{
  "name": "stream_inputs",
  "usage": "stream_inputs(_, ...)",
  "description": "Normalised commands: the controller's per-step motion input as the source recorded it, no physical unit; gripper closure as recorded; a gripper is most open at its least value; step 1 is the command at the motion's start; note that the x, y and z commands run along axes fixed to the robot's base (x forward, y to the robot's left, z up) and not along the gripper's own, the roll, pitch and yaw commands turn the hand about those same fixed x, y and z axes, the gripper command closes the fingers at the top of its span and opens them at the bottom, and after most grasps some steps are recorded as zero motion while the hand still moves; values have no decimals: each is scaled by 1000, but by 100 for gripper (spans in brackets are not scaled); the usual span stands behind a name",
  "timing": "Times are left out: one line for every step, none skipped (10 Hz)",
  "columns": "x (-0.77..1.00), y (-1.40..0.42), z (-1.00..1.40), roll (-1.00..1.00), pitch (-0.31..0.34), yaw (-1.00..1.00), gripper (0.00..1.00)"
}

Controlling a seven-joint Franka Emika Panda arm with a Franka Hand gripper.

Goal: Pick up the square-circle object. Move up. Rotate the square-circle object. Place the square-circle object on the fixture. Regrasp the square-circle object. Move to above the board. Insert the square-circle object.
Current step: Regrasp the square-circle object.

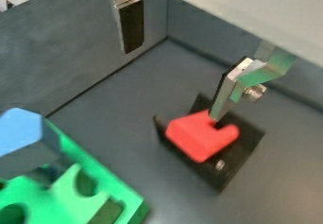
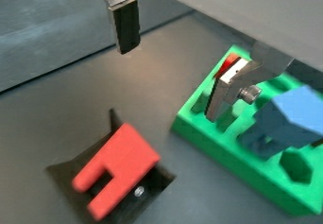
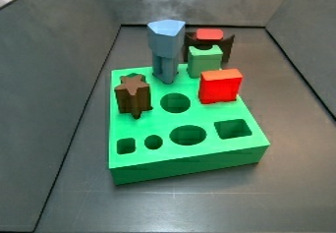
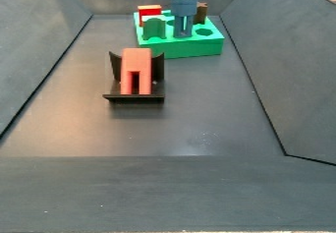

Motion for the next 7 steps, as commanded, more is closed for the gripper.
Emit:
stream_inputs(-43, -19, 10, 1000, -20, 25, 0)
stream_inputs(-33, -19, 2, 1000, -30, 26, 0)
stream_inputs(-32, -15, 2, 1000, -32, 26, 0)
stream_inputs(-27, -14, 9, 1000, -33, 27, 0)
stream_inputs(-23, -11, 13, 1000, -31, 27, 0)
stream_inputs(-11, -21, 8, 1000, -26, 27, 0)
stream_inputs(7, -20, -4, 1000, -19, 27, 0)
